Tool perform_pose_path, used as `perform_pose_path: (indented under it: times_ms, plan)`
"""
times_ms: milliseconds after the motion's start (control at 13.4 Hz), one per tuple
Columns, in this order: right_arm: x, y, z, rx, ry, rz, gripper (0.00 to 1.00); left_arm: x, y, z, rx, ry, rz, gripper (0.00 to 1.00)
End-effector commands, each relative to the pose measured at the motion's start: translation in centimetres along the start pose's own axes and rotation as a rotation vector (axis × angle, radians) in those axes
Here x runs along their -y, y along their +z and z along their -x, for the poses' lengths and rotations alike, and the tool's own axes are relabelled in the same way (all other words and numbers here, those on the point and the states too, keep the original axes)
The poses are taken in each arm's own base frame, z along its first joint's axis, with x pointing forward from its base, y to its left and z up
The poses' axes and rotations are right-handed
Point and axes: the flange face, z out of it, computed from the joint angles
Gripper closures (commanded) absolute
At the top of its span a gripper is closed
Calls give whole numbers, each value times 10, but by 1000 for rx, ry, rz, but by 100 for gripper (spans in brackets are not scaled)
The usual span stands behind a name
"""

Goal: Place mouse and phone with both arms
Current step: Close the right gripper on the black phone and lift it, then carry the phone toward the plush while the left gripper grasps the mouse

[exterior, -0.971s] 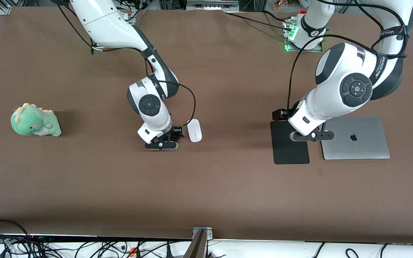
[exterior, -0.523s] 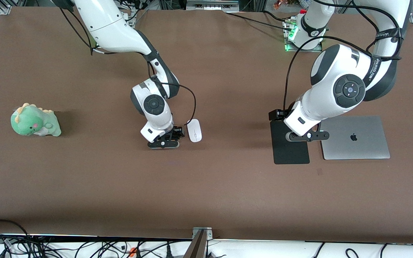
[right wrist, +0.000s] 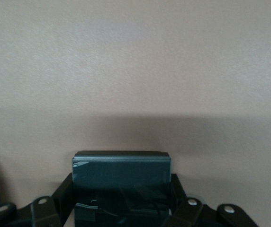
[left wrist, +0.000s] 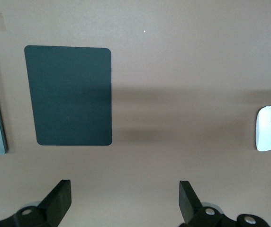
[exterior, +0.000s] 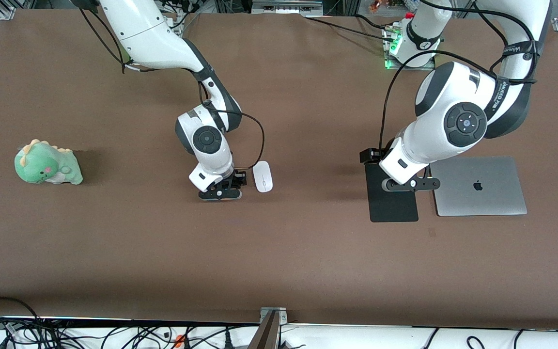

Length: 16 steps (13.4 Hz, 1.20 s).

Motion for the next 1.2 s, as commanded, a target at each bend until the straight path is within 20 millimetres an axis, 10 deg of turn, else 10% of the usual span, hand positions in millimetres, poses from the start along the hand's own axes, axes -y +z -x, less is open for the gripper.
perform_pose_path:
  times_ms: [0,523,747,1121]
  plan:
    - [-19,-19,-23,45,-32,47,73,-31,9,0,-14,-27,25,0]
    - [-184,-50,-66,148,-151,40,74,-118,78,5,-96,-109,88,0]
    - [-286,-51,-49,153,-44,19,73,-174,133,22,-124,-144,125,0]
    - [-372,-26,5,47,7,-2,74,-240,195,50,-164,-68,89,0]
